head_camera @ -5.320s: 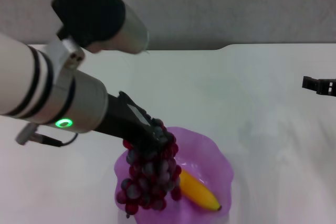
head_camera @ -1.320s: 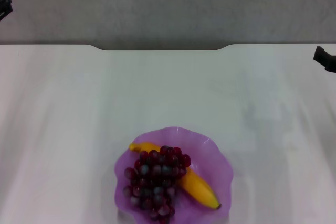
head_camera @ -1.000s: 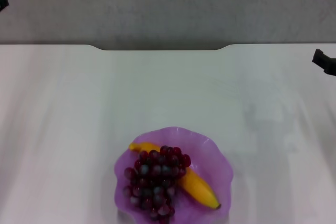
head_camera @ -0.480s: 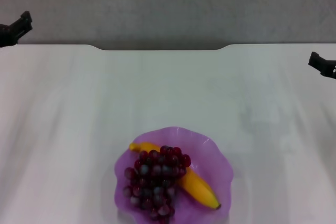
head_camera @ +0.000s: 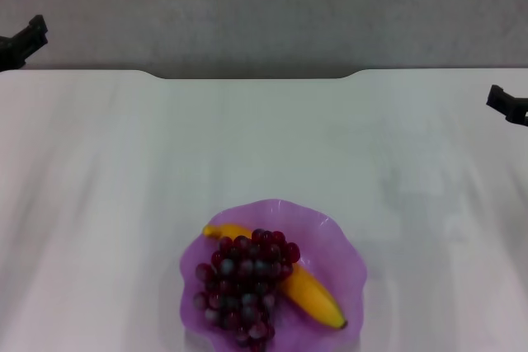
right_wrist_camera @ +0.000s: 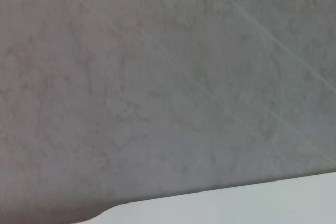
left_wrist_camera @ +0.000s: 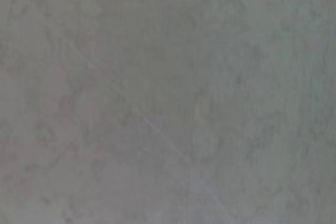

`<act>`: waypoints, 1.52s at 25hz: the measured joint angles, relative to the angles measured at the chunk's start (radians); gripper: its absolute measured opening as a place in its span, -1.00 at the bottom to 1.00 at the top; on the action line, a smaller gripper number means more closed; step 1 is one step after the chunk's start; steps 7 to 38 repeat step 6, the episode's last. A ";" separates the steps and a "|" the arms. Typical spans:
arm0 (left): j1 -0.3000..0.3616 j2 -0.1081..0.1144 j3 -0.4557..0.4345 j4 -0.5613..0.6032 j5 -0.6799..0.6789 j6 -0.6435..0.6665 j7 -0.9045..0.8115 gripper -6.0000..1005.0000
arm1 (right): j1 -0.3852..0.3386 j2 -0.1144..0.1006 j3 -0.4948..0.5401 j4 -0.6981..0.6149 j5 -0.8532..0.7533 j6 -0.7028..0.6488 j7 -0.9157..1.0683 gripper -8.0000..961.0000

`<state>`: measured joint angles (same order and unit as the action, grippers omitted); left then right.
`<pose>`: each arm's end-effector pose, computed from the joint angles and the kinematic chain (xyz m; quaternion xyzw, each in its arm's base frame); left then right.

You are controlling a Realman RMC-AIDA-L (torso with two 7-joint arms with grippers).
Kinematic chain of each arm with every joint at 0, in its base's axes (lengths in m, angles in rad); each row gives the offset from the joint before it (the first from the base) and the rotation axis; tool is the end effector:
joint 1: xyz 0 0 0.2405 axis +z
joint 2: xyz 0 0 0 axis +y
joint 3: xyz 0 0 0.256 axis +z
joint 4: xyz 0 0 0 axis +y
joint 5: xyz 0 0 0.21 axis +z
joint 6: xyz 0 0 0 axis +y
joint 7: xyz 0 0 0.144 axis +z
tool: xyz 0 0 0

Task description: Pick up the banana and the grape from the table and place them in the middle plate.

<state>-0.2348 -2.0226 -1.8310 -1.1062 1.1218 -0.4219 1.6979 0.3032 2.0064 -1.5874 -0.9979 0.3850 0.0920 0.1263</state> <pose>-0.2762 0.3948 0.0991 -0.7175 -0.3106 -0.2814 0.5563 0.3056 0.3997 0.0384 -0.6772 0.4381 0.1650 0.5676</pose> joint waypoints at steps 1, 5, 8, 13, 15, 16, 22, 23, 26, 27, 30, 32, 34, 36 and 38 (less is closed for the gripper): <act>0.000 0.000 -0.002 0.001 0.000 0.000 -0.005 0.68 | 0.001 0.000 0.000 0.000 0.000 0.004 0.000 0.77; 0.004 -0.001 -0.030 0.009 0.005 0.000 -0.042 0.68 | 0.009 0.000 0.000 -0.002 0.001 0.022 0.000 0.77; 0.006 -0.001 -0.034 0.009 0.006 0.000 -0.052 0.68 | 0.009 0.000 0.000 -0.003 0.001 0.022 0.000 0.77; 0.006 -0.001 -0.034 0.009 0.006 0.000 -0.052 0.68 | 0.009 0.000 0.000 -0.003 0.001 0.022 0.000 0.77; 0.006 -0.001 -0.034 0.009 0.006 0.000 -0.052 0.68 | 0.009 0.000 0.000 -0.003 0.001 0.022 0.000 0.77; 0.006 -0.001 -0.034 0.009 0.006 0.000 -0.052 0.68 | 0.009 0.000 0.000 -0.003 0.001 0.022 0.000 0.77; 0.006 -0.001 -0.034 0.009 0.006 0.000 -0.052 0.68 | 0.009 0.000 0.000 -0.003 0.001 0.022 0.000 0.77; 0.006 -0.001 -0.034 0.009 0.006 0.000 -0.052 0.68 | 0.009 0.000 0.000 -0.003 0.001 0.022 0.000 0.77; 0.006 -0.001 -0.034 0.009 0.006 0.000 -0.052 0.68 | 0.009 0.000 0.000 -0.003 0.001 0.022 0.000 0.77; 0.006 -0.001 -0.034 0.009 0.006 0.000 -0.052 0.68 | 0.009 0.000 0.000 -0.003 0.001 0.022 0.000 0.77; 0.006 -0.001 -0.034 0.009 0.006 0.000 -0.052 0.68 | 0.009 0.000 0.000 -0.003 0.001 0.022 0.000 0.77; 0.006 -0.001 -0.034 0.009 0.006 0.000 -0.052 0.68 | 0.009 0.000 0.000 -0.003 0.001 0.022 0.000 0.77; 0.006 -0.001 -0.034 0.009 0.006 0.000 -0.052 0.68 | 0.009 0.000 0.000 -0.003 0.001 0.022 0.000 0.77; 0.006 -0.001 -0.034 0.009 0.006 0.000 -0.052 0.68 | 0.009 0.000 0.000 -0.003 0.001 0.022 0.000 0.77; 0.006 -0.001 -0.034 0.009 0.006 0.000 -0.052 0.68 | 0.009 0.000 0.000 -0.003 0.001 0.022 0.000 0.77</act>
